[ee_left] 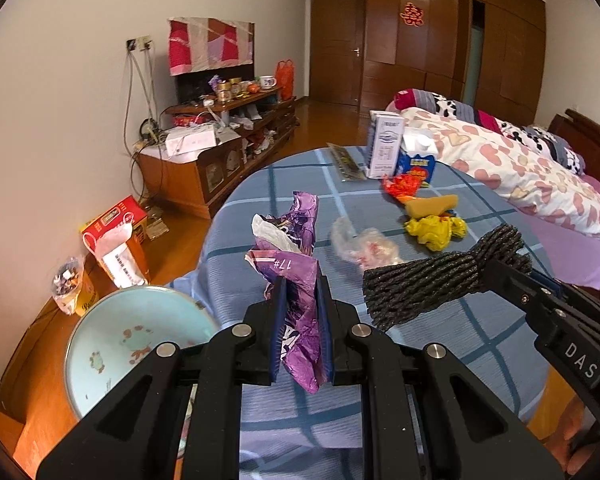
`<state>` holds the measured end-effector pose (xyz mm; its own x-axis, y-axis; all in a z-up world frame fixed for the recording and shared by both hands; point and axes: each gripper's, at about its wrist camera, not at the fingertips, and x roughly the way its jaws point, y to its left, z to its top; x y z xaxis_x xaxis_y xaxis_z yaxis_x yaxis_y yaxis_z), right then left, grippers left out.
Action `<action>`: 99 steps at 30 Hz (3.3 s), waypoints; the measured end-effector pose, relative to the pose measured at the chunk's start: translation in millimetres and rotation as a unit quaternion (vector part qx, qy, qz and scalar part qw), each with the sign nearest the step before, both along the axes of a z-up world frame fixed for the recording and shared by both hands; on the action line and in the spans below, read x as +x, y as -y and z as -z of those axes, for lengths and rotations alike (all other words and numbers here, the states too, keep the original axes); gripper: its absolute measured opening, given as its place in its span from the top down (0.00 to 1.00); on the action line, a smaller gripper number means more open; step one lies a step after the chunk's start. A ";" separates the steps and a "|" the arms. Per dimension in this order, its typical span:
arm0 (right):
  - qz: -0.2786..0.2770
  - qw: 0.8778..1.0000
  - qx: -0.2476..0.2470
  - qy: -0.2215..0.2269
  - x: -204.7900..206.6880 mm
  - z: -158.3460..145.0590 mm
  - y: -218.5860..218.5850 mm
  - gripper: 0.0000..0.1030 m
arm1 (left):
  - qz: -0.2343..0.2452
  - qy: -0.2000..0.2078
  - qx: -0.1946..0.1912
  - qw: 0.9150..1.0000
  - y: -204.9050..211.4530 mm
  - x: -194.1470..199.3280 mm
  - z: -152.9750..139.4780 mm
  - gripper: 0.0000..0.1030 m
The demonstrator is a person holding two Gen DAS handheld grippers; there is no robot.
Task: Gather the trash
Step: 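Carry the purple wrapper and black scrubber over the light-blue bowl with both tools, then open both tools to drop the wrapper and scrubber into the bowl, then move both open tools back toward the clear plastic bag on the table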
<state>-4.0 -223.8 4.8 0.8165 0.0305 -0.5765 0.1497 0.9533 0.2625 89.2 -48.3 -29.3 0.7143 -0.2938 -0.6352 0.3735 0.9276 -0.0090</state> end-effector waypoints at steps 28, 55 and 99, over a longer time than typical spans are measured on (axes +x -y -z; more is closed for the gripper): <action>-0.134 0.990 -0.033 -0.027 49.9 26.3 -119.5 0.81 | -0.130 -0.033 -0.010 0.991 -135.4 12.9 26.6 0.85; -0.210 0.970 -0.057 -0.108 99.6 89.4 -187.0 0.76 | -0.170 -0.081 0.026 0.982 -159.5 20.6 64.2 0.85; 0.039 0.996 -0.035 -0.067 35.6 55.3 -21.3 0.15 | -0.142 -0.063 0.064 0.986 -80.6 6.4 50.5 0.08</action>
<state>31.6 -202.5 -50.6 0.7302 -0.0737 -0.6793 0.2525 0.9529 0.1680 95.6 32.4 -79.8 0.6689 -0.0051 -0.7434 0.1023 0.9911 0.0853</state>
